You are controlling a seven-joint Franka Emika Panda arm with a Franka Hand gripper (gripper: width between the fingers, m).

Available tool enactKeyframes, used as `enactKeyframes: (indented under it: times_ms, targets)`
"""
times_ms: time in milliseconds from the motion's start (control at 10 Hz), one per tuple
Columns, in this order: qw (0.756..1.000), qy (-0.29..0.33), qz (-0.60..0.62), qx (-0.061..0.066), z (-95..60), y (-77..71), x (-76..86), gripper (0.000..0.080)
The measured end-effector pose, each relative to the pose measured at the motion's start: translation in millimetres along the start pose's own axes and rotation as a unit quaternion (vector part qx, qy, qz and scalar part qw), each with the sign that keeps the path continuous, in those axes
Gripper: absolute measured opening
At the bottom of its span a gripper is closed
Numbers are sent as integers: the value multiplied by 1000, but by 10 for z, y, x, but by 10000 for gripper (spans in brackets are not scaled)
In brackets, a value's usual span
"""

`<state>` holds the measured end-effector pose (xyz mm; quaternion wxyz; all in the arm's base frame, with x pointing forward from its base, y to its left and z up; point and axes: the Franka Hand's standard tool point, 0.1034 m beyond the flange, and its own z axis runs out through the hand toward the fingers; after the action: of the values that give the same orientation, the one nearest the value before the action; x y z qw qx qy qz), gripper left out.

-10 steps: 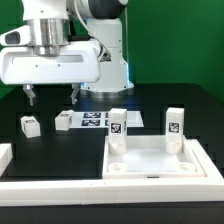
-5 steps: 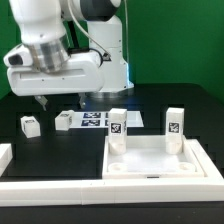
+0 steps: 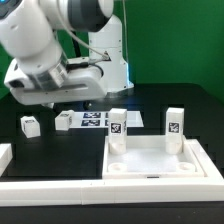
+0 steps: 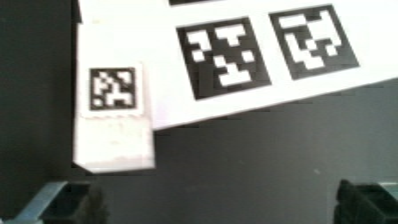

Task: Assemble square table

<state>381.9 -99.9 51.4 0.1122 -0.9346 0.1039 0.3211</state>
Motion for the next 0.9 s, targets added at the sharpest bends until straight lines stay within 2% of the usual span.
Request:
enactKeyframes:
  times_ms: [100, 200, 300, 700, 900]
  targets:
    - [999, -41, 8, -2, 67, 159, -26, 649]
    - [997, -74, 12, -12, 139, 280, -30, 649]
    - [997, -77, 13, -13, 178, 318, 2, 649]
    - [996, -83, 16, -14, 221, 290, -17, 649]
    - [994, -108, 20, -12, 426, 249, -119, 649]
